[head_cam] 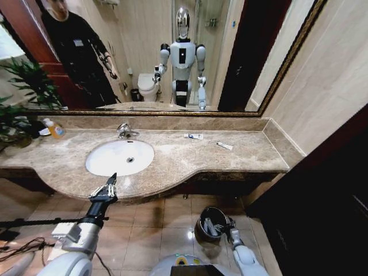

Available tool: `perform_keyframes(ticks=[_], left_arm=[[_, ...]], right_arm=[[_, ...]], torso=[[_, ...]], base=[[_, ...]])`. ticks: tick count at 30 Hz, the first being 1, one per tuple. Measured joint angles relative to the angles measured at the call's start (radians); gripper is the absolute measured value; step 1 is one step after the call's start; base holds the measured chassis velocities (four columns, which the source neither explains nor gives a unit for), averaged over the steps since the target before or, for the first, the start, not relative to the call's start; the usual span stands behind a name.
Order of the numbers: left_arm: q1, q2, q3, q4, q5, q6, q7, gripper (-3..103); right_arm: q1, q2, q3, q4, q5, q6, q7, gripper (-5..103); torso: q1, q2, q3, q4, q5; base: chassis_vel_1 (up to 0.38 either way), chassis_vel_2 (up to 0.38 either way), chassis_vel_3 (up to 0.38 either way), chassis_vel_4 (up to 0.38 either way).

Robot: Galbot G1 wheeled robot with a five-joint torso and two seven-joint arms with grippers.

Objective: Pick up the trash from the sink and place it in the trash bin.

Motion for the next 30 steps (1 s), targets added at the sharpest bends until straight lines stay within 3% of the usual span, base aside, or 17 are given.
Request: perform_keyframes(ticks=[5, 11, 15, 22, 26, 30], left_arm=[[0.0, 0.0, 0.0, 0.0, 0.0, 0.0, 0.0, 0], [0.0, 0.0, 0.0, 0.0, 0.0, 0.0, 0.0, 0], [0.0, 0.0, 0.0, 0.0, 0.0, 0.0, 0.0, 0], [0.0, 0.0, 0.0, 0.0, 0.0, 0.0, 0.0, 0], [0.0, 0.0, 0.0, 0.0, 0.0, 0.0, 0.0, 0], [0.0, 0.0, 0.0, 0.0, 0.0, 0.0, 0.0, 0]], right_arm=[[-0.096, -0.05, 0.032, 0.201, 0.139, -0.039, 0.051, 100], [-0.196, -0.095, 0.081, 0.452, 0.275, -0.097, 0.055, 100], [-0.211, -0.135, 0.118, 0.664, 0.4, -0.217, 0.06, 100], [-0.128, -0.193, 0.117, 0.819, 0.457, -0.324, 0.078, 100], [-0.054, -0.22, 0.105, 0.849, 0.479, -0.384, 0.016, 100], [0.059, -0.255, 0.073, 0.782, 0.479, -0.398, -0.024, 100]], torso=[[0.0, 0.0, 0.0, 0.0, -0.0003], [0.0, 0.0, 0.0, -0.0002, -0.0005], [0.0, 0.0, 0.0, -0.0002, -0.0004], [0.0, 0.0, 0.0, 0.0, -0.0002], [0.0, 0.0, 0.0, -0.0002, -0.0004], [0.0, 0.0, 0.0, -0.0002, 0.0]], base=[[0.0, 0.0, 0.0, 0.0], [0.0, 0.0, 0.0, 0.0], [0.0, 0.0, 0.0, 0.0], [0.0, 0.0, 0.0, 0.0], [0.0, 0.0, 0.0, 0.0], [0.0, 0.0, 0.0, 0.0]])
